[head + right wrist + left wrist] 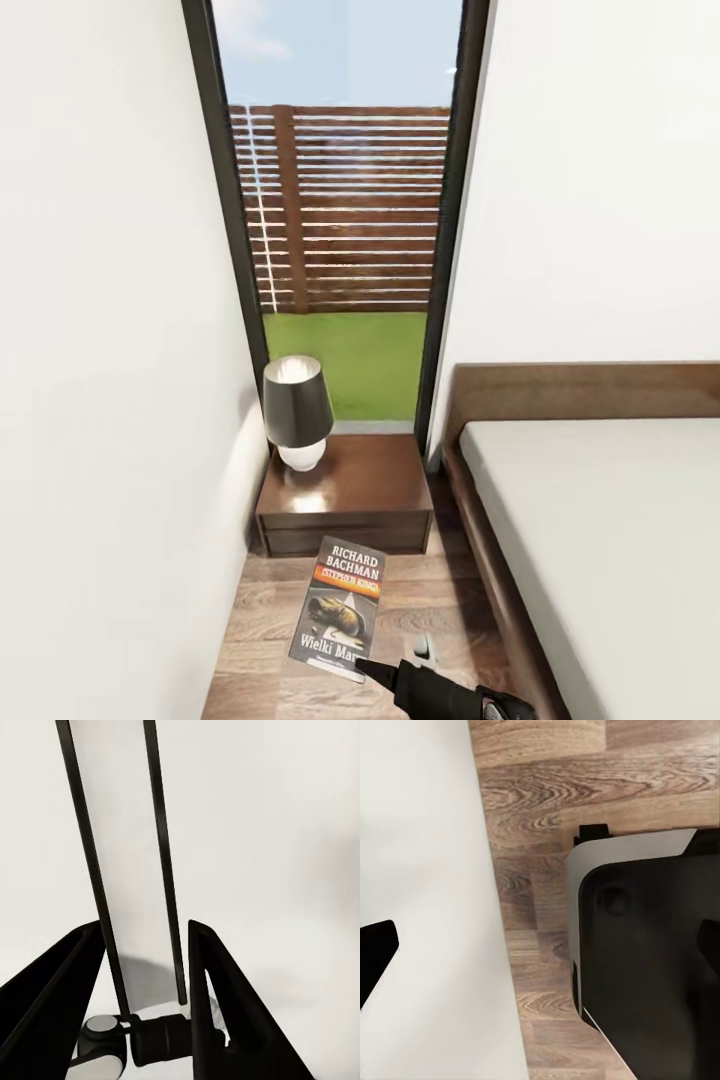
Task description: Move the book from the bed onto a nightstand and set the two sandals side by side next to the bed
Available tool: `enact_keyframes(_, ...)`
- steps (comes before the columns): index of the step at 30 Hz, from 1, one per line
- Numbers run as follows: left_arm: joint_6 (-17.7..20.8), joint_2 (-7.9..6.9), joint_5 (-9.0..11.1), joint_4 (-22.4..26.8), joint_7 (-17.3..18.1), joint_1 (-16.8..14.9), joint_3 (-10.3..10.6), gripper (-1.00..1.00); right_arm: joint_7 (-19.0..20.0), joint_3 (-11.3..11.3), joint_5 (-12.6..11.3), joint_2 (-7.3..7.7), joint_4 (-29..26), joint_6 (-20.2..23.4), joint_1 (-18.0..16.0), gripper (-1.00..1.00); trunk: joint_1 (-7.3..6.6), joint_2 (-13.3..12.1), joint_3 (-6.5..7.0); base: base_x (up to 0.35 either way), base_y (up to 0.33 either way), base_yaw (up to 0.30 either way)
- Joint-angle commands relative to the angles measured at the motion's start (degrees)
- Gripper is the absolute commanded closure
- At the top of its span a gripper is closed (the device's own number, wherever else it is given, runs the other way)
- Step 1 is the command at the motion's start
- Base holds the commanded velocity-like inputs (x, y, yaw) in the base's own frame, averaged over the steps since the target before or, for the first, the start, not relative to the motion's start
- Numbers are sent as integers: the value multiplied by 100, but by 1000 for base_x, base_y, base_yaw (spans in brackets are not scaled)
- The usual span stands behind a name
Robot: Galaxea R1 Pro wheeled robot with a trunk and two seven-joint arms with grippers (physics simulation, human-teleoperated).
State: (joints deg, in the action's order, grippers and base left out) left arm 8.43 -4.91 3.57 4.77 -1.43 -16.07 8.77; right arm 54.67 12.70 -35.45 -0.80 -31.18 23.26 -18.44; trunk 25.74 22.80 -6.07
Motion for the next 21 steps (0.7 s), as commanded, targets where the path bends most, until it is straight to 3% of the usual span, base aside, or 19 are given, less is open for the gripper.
enact_keyframes(1, 36, -2, 38, 14, -15, -1, 46, -100, -10, 15, -59, 4, 1, 110, -15, 100, 5, 11, -12, 110, 0, 0)
enact_keyframes(7, 36, -2, 38, 15, -15, -1, 46, -100, -62, 14, -52, 69, 32, 460, -173, 100, 5, 11, -12, 54, 0, 0)
enact_keyframes(16, 36, -1, 38, 15, -15, -1, 46, -100, -373, -15, -54, 123, 65, 652, -441, 100, 5, 11, -12, 13, 0, 0)
enact_keyframes(21, 36, -1, 38, 15, -15, -1, 46, -100, -678, -407, -52, 133, 69, 926, -583, 100, 5, 11, -12, 3, 0, 0)
